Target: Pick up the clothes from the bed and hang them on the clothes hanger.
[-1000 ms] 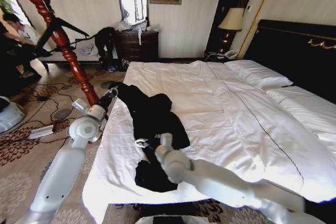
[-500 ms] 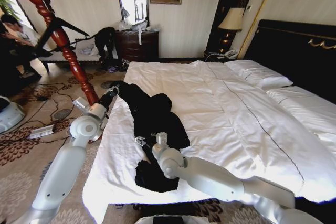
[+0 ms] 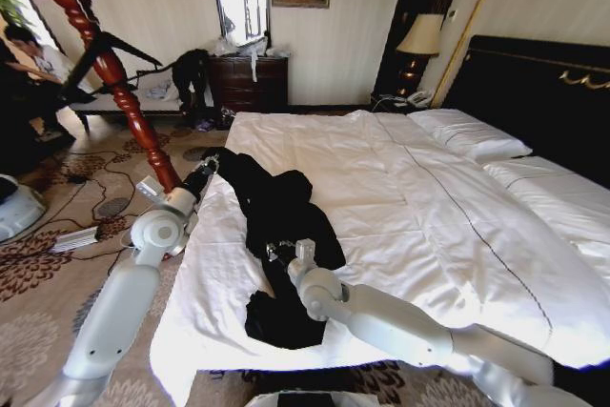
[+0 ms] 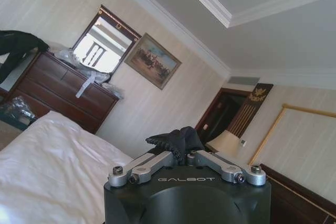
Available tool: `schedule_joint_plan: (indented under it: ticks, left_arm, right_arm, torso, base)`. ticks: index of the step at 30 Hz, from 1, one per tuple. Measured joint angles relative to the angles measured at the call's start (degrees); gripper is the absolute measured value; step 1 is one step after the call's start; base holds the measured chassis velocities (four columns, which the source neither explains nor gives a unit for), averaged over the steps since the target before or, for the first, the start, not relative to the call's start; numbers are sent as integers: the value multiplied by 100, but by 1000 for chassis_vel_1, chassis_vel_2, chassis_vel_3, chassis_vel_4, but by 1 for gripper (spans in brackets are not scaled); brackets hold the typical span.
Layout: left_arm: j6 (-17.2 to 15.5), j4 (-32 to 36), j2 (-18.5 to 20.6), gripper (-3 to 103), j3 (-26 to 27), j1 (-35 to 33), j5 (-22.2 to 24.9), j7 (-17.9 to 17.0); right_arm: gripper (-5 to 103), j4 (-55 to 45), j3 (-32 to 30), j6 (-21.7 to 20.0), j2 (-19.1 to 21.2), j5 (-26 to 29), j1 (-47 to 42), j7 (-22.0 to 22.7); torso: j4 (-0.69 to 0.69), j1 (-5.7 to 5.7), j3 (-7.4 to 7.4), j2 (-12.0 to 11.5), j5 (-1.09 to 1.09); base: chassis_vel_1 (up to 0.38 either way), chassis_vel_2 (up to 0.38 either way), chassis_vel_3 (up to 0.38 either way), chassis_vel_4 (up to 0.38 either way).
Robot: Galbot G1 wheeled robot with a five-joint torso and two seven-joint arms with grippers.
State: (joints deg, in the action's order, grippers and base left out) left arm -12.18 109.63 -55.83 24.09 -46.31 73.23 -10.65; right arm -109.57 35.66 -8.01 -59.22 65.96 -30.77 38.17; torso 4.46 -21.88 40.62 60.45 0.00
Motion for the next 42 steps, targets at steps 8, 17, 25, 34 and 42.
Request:
schedule_joint_plan:
  ticks: [8,17,25,34,42]
  left_arm:
    - [1,-56,85,0,19,51,0,-18]
    - [23,-155,83,0,98,27,1,-111]
    - [35,60,266,0,217,-328,-4,-121]
    - [125,711,1224,0,799,-897,224,-22]
    - [138,612,804,0,761,-934,156,-148]
  right_arm:
    - [0,-674,-497,263,605,511,-190,-532]
    - [0,-1698,-1813,778,1402,753,-752,-1115]
    - [0,-2269,-3625,1091,2129,1708,-523,-1478]
    - [0,-2731,-4078,1012,2527,1797,-536,-1278]
    - [15,-1956,-2975,179,1866,669,-1705,-614]
  torso:
    - [1,0,0,0,0]
    - [2,1,0,0,2]
    - [2,0,-1,0,-1]
    - [-1,2,-2,1,0]
    - [5,1,0,0,-1]
  base:
    - [0,0,0,0]
    - [0,0,0,0]
    - [0,0,0,0]
    - [0,0,0,0]
    - [0,0,0,0]
